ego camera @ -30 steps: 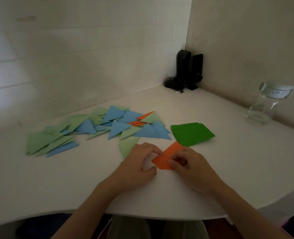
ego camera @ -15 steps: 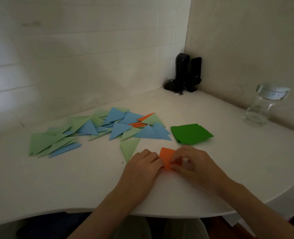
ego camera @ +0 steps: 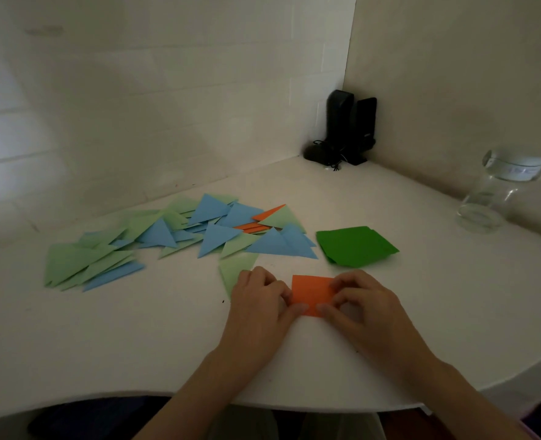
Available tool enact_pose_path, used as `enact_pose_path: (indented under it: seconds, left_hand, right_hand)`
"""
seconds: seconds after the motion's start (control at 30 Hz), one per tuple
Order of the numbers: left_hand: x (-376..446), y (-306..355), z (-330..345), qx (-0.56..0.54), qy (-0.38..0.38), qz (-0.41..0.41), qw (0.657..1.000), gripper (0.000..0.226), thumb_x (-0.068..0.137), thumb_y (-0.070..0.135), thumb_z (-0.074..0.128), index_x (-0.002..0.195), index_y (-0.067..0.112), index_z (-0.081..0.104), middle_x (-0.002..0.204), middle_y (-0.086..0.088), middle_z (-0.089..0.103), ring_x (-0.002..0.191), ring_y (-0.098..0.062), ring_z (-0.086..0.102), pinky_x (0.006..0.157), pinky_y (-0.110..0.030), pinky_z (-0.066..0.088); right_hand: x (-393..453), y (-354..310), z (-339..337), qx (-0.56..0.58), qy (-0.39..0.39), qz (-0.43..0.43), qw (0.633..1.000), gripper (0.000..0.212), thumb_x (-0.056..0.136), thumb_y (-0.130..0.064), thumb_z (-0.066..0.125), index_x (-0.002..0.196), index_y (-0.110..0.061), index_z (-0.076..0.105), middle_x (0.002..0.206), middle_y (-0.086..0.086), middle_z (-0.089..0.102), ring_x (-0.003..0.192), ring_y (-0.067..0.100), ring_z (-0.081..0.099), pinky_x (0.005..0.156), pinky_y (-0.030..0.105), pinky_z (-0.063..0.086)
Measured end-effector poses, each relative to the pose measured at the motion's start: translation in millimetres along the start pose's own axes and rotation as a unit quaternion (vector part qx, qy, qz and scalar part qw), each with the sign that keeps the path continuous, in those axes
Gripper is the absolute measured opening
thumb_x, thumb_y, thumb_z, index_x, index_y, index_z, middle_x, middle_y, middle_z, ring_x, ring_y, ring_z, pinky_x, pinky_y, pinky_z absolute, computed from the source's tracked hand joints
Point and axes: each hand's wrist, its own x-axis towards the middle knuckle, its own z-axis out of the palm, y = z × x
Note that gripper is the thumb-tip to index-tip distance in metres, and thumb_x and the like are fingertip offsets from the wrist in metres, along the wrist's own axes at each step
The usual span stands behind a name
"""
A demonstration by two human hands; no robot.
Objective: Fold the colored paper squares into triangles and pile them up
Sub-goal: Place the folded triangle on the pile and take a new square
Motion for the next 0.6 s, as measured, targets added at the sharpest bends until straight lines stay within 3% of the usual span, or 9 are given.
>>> enact_pose_path:
  seconds: [0.13, 0.23, 0.37, 0.47, 0.6]
  left_hand:
    - [-0.9, 2.0, 3.2, 0.041, 0.007, -0.021, 0.999, 0.027, 0.083, 0.051, 0.061, 0.080, 0.025, 0.068, 0.091, 0.007, 0.042, 0.094, -0.013, 0.035, 0.083, -0.027, 0.032]
    - [0.0, 1.9, 7.0, 0.062, 0.020, -0.023, 0.998, 0.025, 0.080, 0.051, 0.063, 0.071, 0.028, 0.063, 0.087, 0.008, 0.041, 0.091, -0.014, 0.037, 0.078, -0.029, 0.033]
    - [1.0, -3.1, 11.5, 0.066, 0.041, -0.017, 0.997, 0.024, 0.076, 0.050, 0.067, 0.065, 0.030, 0.058, 0.084, 0.009, 0.040, 0.087, -0.013, 0.038, 0.073, -0.029, 0.033]
    - [0.3, -6.2, 11.5, 0.056, 0.029, -0.015, 0.998, 0.023, 0.077, 0.048, 0.066, 0.066, 0.031, 0.054, 0.086, 0.010, 0.042, 0.089, -0.013, 0.037, 0.075, -0.029, 0.035]
    - [-0.7, -11.1, 8.1, 0.032, 0.026, -0.007, 0.999, 0.022, 0.076, 0.041, 0.070, 0.070, 0.028, 0.054, 0.086, 0.008, 0.046, 0.087, -0.014, 0.040, 0.074, -0.030, 0.038]
  right_hand:
    - [0.2, 2.2, 5.7, -0.020, 0.011, 0.016, 1.000, 0.023, 0.072, -0.051, 0.061, 0.063, -0.031, 0.057, 0.097, -0.011, 0.053, 0.092, 0.000, 0.052, 0.081, 0.007, 0.033]
    - [0.2, 4.0, 8.4, -0.019, 0.014, 0.025, 0.999, 0.023, 0.070, -0.041, 0.074, 0.062, -0.030, 0.055, 0.098, -0.009, 0.052, 0.094, 0.002, 0.052, 0.082, 0.013, 0.036]
    - [1.9, 5.6, 8.3, -0.013, 0.016, 0.027, 0.999, 0.028, 0.068, -0.033, 0.081, 0.066, -0.029, 0.053, 0.097, -0.010, 0.052, 0.092, -0.002, 0.050, 0.080, 0.004, 0.032]
    - [4.5, 3.4, 3.8, 0.002, 0.017, 0.035, 0.999, 0.033, 0.068, -0.026, 0.082, 0.079, -0.025, 0.051, 0.095, -0.008, 0.052, 0.085, -0.005, 0.047, 0.073, 0.004, 0.035]
    - [6.7, -0.5, -3.7, 0.040, -0.015, 0.060, 0.997, 0.040, 0.071, -0.019, 0.079, 0.096, -0.029, 0.050, 0.098, -0.013, 0.049, 0.089, -0.013, 0.044, 0.072, 0.001, 0.036]
